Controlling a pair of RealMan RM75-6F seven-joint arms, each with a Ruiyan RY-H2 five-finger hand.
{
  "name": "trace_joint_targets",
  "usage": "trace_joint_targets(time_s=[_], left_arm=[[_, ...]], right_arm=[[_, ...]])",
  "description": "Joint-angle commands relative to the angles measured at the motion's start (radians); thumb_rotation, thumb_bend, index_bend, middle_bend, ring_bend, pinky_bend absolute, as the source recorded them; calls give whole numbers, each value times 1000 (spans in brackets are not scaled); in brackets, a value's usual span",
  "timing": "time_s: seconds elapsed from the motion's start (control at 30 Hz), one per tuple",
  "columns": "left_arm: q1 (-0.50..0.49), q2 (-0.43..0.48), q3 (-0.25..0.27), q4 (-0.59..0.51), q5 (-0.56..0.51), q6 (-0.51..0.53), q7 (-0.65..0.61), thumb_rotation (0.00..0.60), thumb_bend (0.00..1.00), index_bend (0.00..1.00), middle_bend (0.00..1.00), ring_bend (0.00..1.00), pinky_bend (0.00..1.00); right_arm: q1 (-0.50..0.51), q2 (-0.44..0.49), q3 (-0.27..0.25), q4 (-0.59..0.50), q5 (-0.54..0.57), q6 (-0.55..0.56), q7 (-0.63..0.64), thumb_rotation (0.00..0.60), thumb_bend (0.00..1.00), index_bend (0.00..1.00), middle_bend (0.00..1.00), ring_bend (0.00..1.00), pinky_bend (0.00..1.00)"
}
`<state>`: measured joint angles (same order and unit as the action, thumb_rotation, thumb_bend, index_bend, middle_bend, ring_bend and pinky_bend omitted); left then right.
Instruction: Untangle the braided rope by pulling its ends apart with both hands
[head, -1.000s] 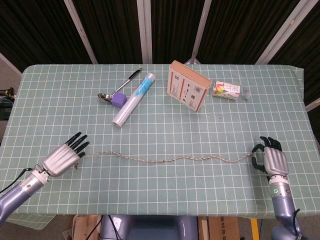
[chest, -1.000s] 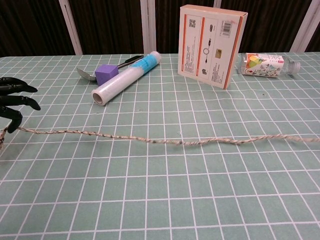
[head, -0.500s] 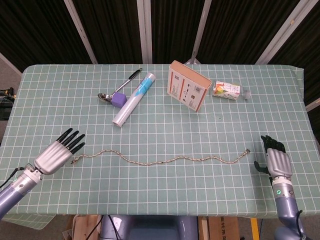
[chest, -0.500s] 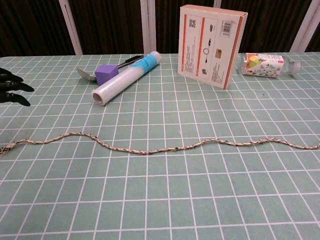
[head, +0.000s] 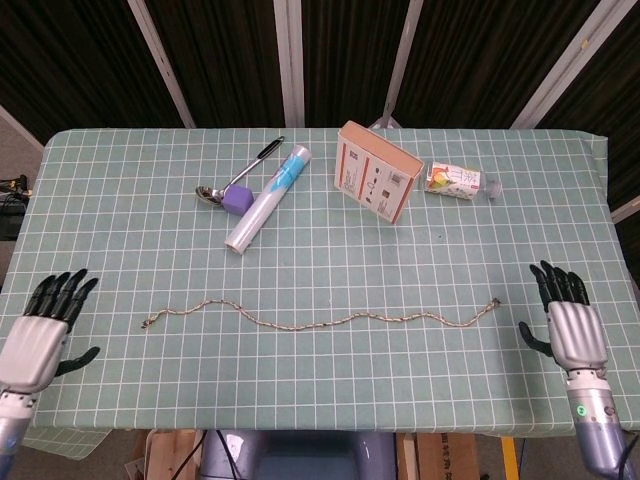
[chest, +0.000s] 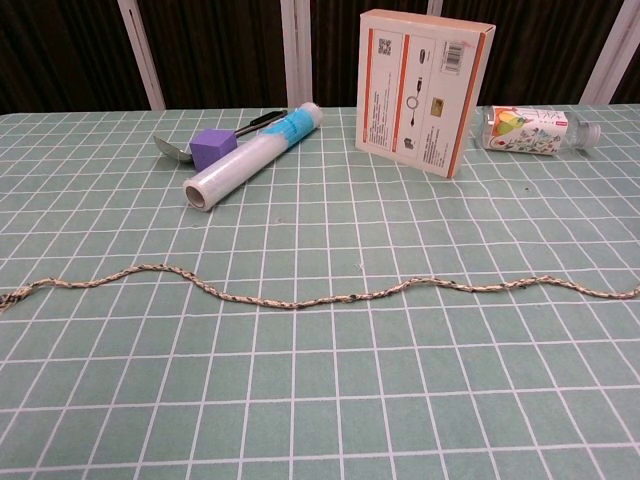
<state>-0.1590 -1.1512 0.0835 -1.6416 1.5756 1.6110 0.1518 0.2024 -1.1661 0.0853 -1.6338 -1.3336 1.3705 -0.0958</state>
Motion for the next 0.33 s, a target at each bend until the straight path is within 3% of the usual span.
trace_joint_targets(time_s=[0.03,0.33], left_arm=[[73,25,26,-8,8,85,-25,600,106,13,0,0,0],[139,37,23,51,14,142,-71,600,91,0,0,0,0]], right_arm=[[-66,48,-61,-16,-109,95,66,600,356,0,0,0,0],[-112,75,-84,6,-192,171,111,600,347,0,0,0,0]])
